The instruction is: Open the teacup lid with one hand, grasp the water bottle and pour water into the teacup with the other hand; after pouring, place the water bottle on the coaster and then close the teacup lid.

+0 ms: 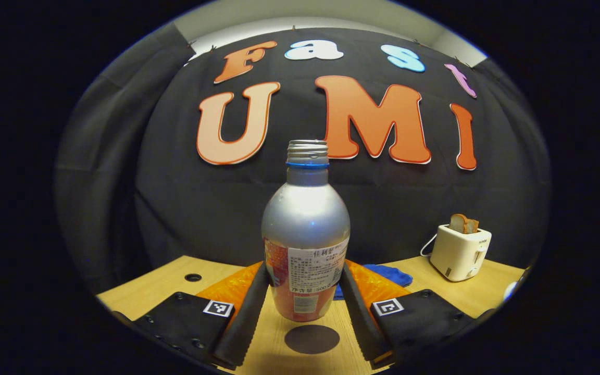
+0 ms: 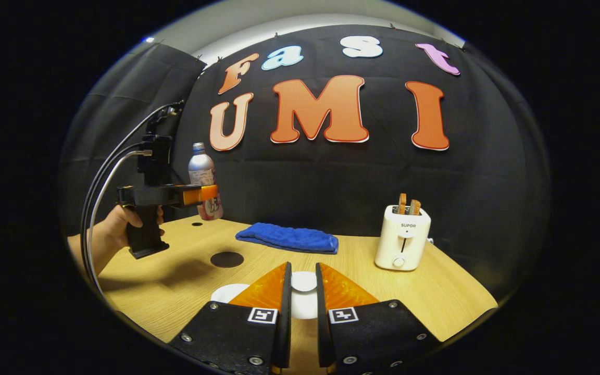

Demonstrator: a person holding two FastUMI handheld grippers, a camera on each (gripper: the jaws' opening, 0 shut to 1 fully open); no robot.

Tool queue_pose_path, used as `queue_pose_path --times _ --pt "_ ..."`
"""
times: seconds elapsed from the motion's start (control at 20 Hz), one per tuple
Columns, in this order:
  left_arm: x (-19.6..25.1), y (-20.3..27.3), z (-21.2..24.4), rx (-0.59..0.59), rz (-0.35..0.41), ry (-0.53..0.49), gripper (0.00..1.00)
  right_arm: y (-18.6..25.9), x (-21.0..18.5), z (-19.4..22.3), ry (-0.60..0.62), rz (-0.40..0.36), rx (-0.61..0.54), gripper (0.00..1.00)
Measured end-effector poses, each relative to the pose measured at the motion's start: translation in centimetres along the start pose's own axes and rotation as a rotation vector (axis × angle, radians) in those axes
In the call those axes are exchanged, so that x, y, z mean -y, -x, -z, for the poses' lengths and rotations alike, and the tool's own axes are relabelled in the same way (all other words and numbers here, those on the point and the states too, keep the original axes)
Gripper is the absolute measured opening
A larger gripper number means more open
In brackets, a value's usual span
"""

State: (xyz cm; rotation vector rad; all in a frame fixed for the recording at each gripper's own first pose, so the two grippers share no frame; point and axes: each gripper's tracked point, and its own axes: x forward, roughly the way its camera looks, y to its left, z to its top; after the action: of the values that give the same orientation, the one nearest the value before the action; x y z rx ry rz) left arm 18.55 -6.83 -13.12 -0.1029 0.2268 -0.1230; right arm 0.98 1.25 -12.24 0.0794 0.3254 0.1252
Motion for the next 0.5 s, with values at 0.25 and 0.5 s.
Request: queue_pose_path --times 0.25,0.5 --pt "0.6 -1.3 4.9 -0.111 0.043 0.091 0.86 -0.2 -0.3 0.0 0.012 -0.007 0.000 0.22" --pt "0.9 -2.0 9.1 -0.209 0.073 0.113 0.82 -0.4 -0.1 0.4 0.009 -0.006 -0.005 0.22"
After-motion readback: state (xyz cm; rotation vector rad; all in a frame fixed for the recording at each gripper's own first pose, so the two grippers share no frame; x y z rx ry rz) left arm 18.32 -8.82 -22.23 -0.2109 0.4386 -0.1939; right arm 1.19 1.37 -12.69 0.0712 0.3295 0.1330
